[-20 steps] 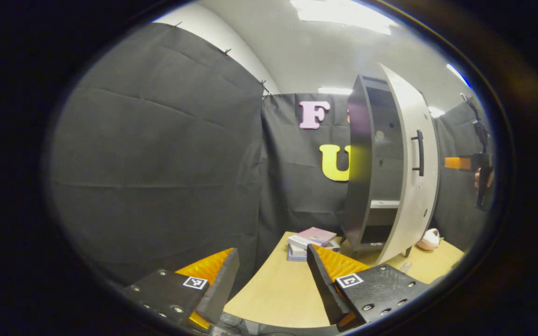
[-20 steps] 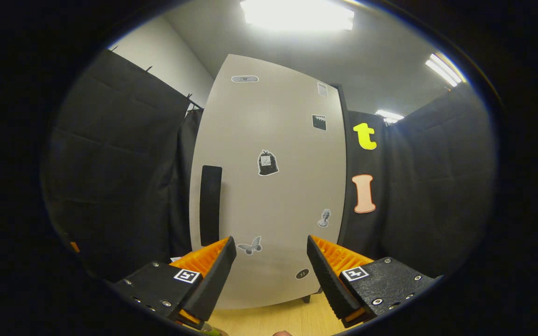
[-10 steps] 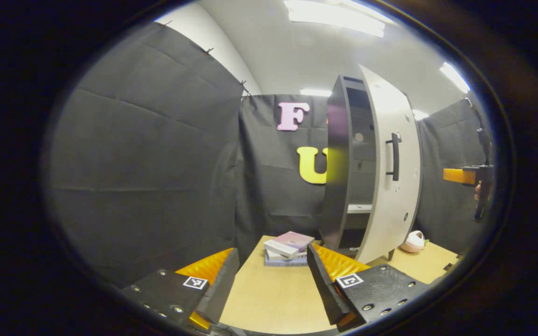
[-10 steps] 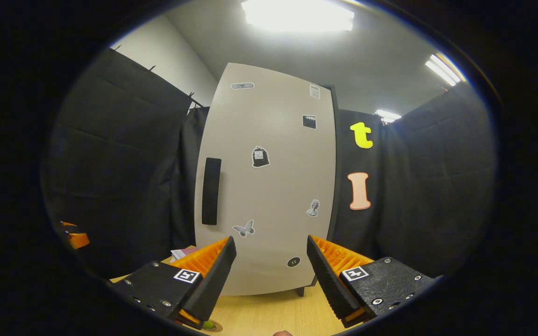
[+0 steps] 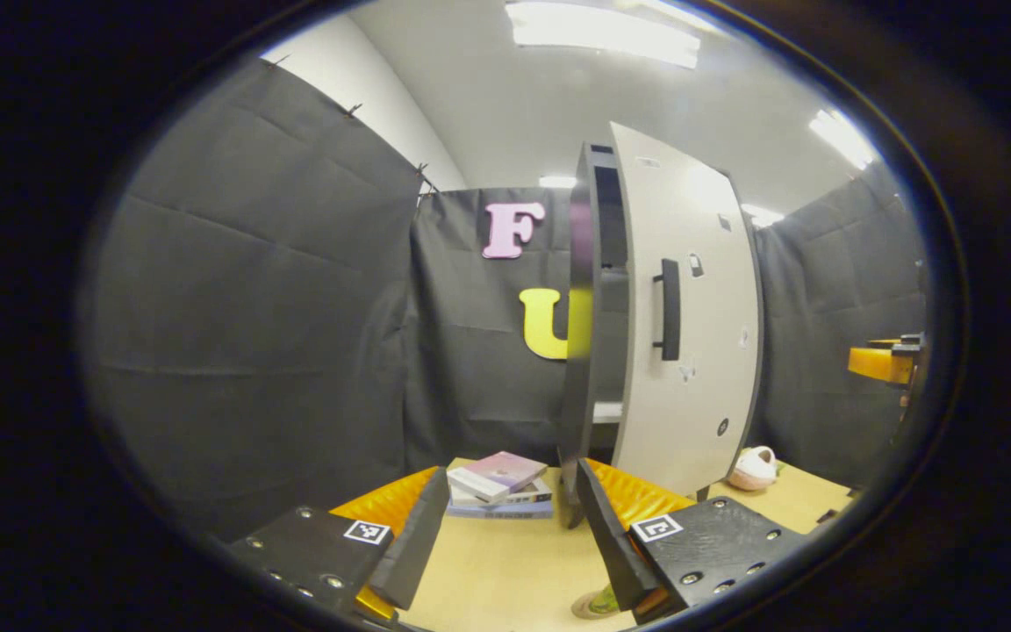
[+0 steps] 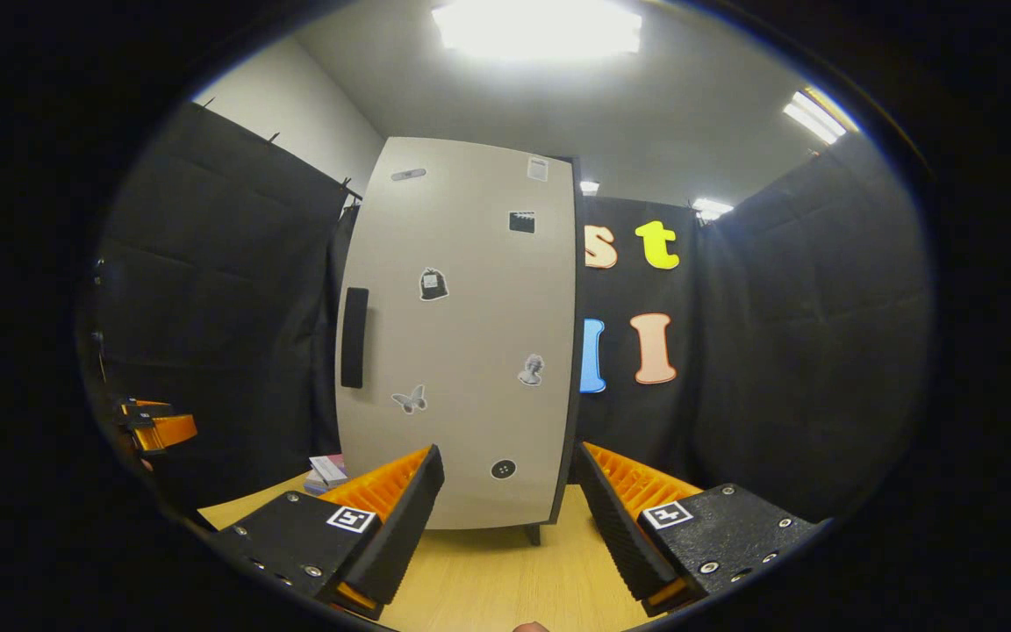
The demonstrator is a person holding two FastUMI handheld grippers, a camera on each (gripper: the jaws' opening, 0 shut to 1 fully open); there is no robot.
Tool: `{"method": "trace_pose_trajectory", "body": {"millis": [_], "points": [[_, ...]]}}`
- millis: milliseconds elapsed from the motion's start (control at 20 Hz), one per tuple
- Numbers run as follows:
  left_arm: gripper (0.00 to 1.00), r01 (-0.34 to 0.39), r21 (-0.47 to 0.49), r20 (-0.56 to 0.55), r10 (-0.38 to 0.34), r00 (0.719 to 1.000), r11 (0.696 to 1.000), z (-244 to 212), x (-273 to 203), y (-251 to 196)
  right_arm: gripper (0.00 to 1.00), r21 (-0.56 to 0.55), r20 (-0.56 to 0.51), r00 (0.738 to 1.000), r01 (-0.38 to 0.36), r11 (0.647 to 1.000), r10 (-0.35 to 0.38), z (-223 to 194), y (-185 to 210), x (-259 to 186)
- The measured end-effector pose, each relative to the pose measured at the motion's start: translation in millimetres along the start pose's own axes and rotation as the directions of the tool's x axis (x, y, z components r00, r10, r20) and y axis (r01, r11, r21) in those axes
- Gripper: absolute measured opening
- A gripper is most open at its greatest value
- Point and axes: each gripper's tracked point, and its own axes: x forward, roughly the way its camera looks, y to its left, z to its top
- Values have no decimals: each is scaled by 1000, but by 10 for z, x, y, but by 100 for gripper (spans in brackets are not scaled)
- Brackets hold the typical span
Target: Open the cabinet door with the right hand, grasp the bottle in the cabinet with the left hand and place it on the coaster, then close the cabinet door with the right hand.
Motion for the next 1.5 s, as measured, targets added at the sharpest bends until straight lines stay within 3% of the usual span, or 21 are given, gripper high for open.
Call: {"method": "trace_pose_trajectory", "body": {"millis": [100,150,550,650,750,1500], "points": [[84,13,-2,8,-13,1000,1000,46,6,-262,94,22,-14,1000,14,1000,-13,-31,-63,-17],[88,18,2,13,-18,1000,1000,72,12,-372,94,33,-18,1000,18,999,-18,-40,-83,-32],[88,51,11,25,-51,998,999,134,50,-1024,94,28,-40,997,63,998,-62,-96,-322,-111],[83,52,21,19,-53,998,998,134,23,-1084,94,27,-38,997,67,997,-66,-95,-356,-125],[88,55,31,20,-56,998,998,164,13,-1129,94,31,-33,997,68,997,-67,-88,-361,-118],[88,66,66,22,-68,997,996,189,-47,-1189,94,43,-36,999,37,998,-35,-102,-264,-134]]}}
